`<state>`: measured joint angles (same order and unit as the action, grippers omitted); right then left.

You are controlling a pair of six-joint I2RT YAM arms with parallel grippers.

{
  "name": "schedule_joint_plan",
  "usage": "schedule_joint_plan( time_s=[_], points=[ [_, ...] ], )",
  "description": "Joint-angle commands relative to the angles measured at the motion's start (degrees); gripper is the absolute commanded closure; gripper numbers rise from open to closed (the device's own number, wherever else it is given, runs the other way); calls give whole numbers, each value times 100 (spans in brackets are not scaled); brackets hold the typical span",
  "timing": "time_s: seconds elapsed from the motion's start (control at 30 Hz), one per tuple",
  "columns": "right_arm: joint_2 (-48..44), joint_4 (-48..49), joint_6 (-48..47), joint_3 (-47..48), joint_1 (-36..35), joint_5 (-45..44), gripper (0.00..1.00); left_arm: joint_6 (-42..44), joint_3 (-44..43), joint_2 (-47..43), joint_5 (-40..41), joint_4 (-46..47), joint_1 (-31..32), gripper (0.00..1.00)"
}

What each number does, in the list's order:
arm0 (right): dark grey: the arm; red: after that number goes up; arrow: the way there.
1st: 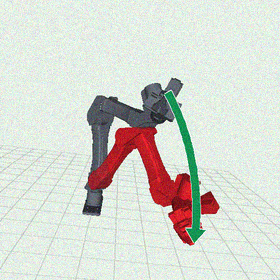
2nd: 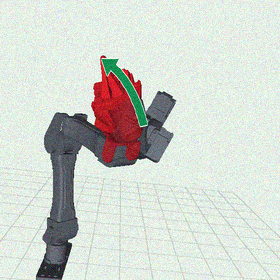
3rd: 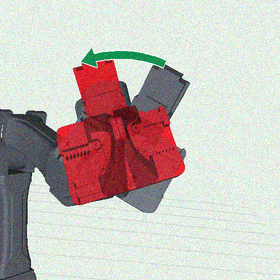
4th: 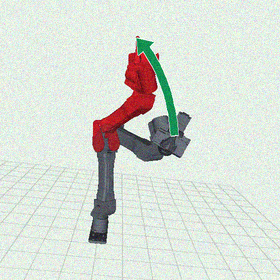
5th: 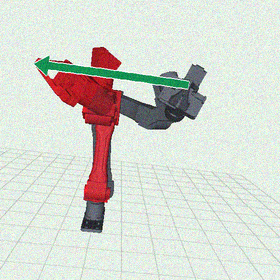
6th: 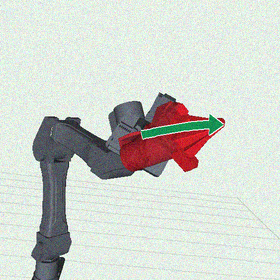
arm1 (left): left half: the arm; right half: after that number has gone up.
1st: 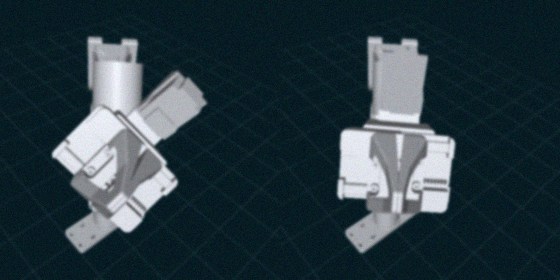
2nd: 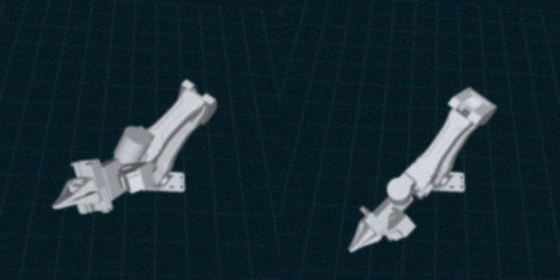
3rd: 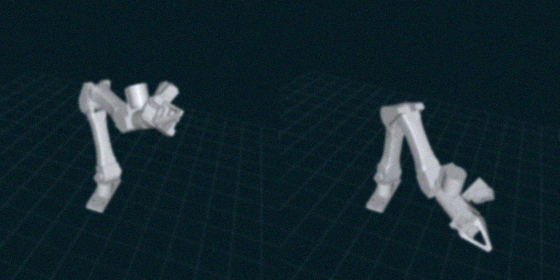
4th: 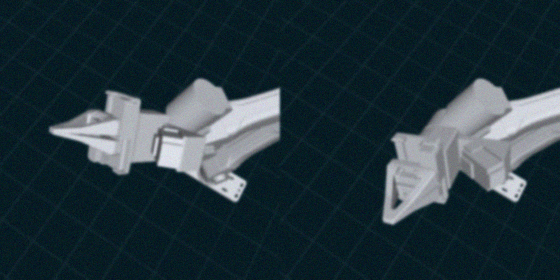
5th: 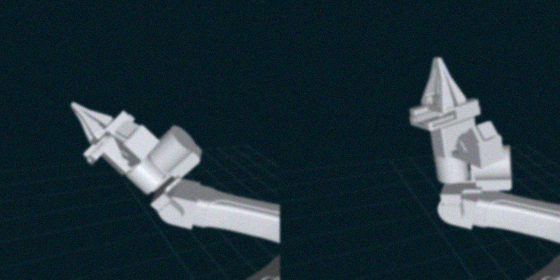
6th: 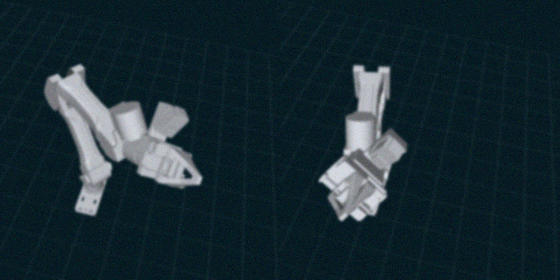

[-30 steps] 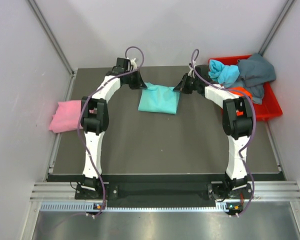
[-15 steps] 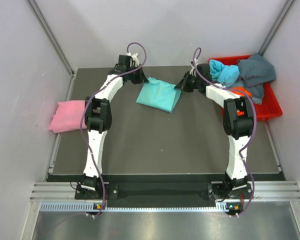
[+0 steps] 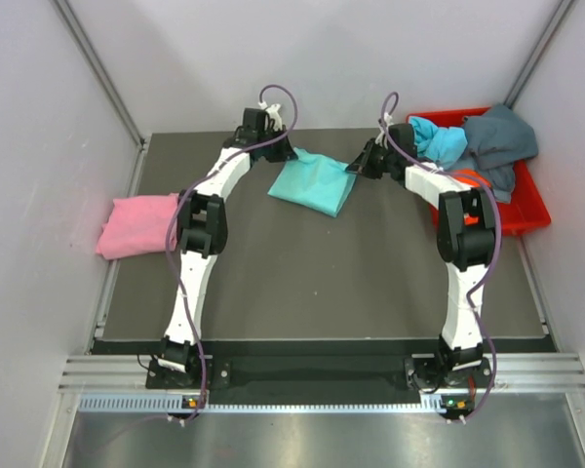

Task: Fold and stack the t-shirts
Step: Fold the tshirt

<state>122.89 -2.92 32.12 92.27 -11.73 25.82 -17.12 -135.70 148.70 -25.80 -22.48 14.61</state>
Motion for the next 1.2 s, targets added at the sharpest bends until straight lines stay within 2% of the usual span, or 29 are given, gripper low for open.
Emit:
schedule_joint_plan(
  time_s=[0.0, 0.13, 0.27, 0.4, 0.43, 0.47, 0.5, 0.57, 0.6, 0.67, 0.83, 0.93, 0.97, 1.07, 1.17],
  points=[
    [173, 204, -74, 204, 135, -165, 100, 209, -299, 53, 145, 481, -2, 100],
    [402, 204, -118, 265, 179, -235, 100, 376, -360, 211, 242, 595, 7, 100],
    [569, 204, -276, 335, 180, -350, 100, 500, -650, 413, 401, 719, 50, 96],
    [561, 169, -355, 415, 180, -464, 100, 500, -791, 309, 401, 719, 147, 96],
    [508, 82, -382, 432, 179, -586, 95, 500, -800, 160, 401, 719, 165, 96],
    [456, 29, -417, 467, 153, -657, 85, 500, -809, 81, 401, 719, 191, 96],
    [316, 11, -513, 467, 162, -692, 66, 500, -809, -16, 401, 719, 200, 96],
    [148, -103, -584, 450, 162, -789, 49, 500, -800, -315, 401, 719, 200, 96],
    [-70, -130, -636, 424, 153, -824, 38, 500, -757, -420, 401, 719, 200, 96],
    [-300, -200, -733, 310, 153, -824, 31, 500, -495, -824, 401, 719, 191, 96],
    [-994, -227, -769, -24, 153, -449, 30, 500, 376, -1772, 401, 719, 95, 96],
    [-1188, -148, -401, -375, 144, -184, 30, 500, 1149, -2142, 401, 719, 16, 96],
    [-1188, -130, -173, -437, 136, -70, 31, 500, 1542, -2187, 401, 719, -19, 96],
    [-1171, -86, 65, -596, 109, 195, 31, 500, 1853, -2091, 401, 719, -37, 96],
    [-1145, 160, 259, -780, 109, 239, 31, 500, 1706, -1846, 401, 719, 50, 96]
  ],
)
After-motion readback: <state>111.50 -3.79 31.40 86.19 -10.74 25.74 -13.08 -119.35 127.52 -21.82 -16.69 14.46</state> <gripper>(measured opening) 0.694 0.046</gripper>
